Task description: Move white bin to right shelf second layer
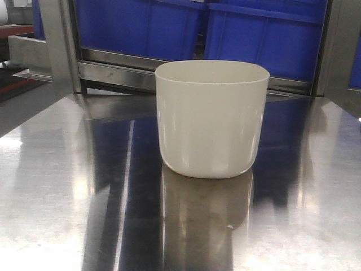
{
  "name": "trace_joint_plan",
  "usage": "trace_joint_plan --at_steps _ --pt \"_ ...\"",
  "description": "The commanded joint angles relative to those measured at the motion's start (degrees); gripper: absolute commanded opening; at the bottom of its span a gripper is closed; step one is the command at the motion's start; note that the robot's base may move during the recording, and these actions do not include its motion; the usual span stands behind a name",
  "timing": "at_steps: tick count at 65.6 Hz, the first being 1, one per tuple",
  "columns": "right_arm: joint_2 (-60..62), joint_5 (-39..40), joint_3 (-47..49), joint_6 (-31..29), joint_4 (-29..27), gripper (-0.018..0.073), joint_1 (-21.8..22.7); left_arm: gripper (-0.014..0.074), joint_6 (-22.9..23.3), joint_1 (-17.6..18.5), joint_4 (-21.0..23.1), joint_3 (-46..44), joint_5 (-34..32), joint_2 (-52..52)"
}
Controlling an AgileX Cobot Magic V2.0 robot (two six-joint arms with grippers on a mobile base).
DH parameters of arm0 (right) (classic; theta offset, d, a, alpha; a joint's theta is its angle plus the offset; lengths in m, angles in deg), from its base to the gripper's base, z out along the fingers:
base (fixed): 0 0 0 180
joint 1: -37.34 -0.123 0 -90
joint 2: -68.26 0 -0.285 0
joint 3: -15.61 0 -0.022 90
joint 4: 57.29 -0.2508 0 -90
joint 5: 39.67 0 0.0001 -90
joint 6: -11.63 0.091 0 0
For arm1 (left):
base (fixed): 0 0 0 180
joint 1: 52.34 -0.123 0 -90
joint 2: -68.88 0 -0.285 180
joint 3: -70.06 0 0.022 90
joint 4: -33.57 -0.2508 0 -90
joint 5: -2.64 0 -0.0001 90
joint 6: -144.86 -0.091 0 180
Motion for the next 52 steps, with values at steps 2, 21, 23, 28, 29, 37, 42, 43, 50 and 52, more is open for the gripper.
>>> trace_joint_plan --at_steps 2,21,23,28,29,37,42,43,50,52 --pt "0.95 4.85 0.95 -0.22 0.12 0.0055 0.06 0.0085 0.18 0.34 0.00 2.11 -4.95 0.81" --pt "0.95 4.85 0.95 -0.22 0.12 0.0055 0.06 0.0085 0.18 0.34 0.00 2.11 -4.95 0.81" --pt "0.95 4.85 0.95 -0.22 0.12 0.0055 0.06 0.0085 0.18 0.34 0.00 2.11 -4.95 0.81" --pt "0.95 4.85 0.95 -0.22 0.12 0.0055 0.06 0.0085 0.18 0.34 0.00 2.11 -4.95 0.81" --pt "0.95 4.85 0.95 -0.22 0.12 0.0055 0.06 0.0085 0.18 0.34 0.00 2.11 -4.95 0.81" --pt "0.95 4.85 0.95 -0.22 0.12 0.0055 0.06 0.0085 0.18 0.34 0.00 2.11 -4.95 0.81" --pt "0.95 4.85 0.95 -0.22 0.12 0.0055 0.06 0.0085 0.18 0.34 0.00 2.11 -4.95 0.81" --pt "0.95 4.85 0.95 -0.22 0.12 0.0055 0.06 0.0085 0.18 0.34 0.00 2.11 -4.95 0.81" --pt "0.95 4.85 0.95 -0.22 0.12 0.0055 0.06 0.0085 0.18 0.34 0.00 2.11 -4.95 0.81" --pt "0.95 4.85 0.95 -0.22 0.12 0.0055 0.06 0.0085 0.18 0.34 0.00 2.11 -4.95 0.81"
